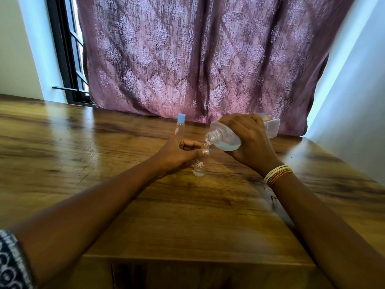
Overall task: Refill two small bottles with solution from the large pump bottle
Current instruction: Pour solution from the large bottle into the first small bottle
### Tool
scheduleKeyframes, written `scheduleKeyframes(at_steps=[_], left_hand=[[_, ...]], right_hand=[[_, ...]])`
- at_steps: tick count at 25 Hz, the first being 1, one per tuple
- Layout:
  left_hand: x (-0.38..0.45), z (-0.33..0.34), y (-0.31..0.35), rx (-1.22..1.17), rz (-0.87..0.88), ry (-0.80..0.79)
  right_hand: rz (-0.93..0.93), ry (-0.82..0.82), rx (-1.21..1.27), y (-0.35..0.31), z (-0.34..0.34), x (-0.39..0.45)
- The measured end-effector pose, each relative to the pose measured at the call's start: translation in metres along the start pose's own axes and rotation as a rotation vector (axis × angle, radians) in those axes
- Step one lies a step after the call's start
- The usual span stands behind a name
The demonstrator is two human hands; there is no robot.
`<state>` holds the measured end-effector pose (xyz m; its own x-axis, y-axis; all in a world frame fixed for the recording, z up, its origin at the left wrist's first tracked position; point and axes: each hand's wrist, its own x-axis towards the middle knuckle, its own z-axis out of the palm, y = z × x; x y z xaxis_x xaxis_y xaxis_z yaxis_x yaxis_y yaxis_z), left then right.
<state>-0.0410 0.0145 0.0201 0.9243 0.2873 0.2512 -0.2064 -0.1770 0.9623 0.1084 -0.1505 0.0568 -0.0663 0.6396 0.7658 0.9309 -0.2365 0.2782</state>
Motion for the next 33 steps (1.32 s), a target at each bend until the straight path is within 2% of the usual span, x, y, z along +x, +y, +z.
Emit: scheduleKeyframes(at_steps=[33], left_hand=[[0.0006,-0.0009,-0.0008,-0.029,-0.005,-0.013]], right_hand=[[0.000,-0.006,-0.002,0.0013,-0.0006,0.0006]])
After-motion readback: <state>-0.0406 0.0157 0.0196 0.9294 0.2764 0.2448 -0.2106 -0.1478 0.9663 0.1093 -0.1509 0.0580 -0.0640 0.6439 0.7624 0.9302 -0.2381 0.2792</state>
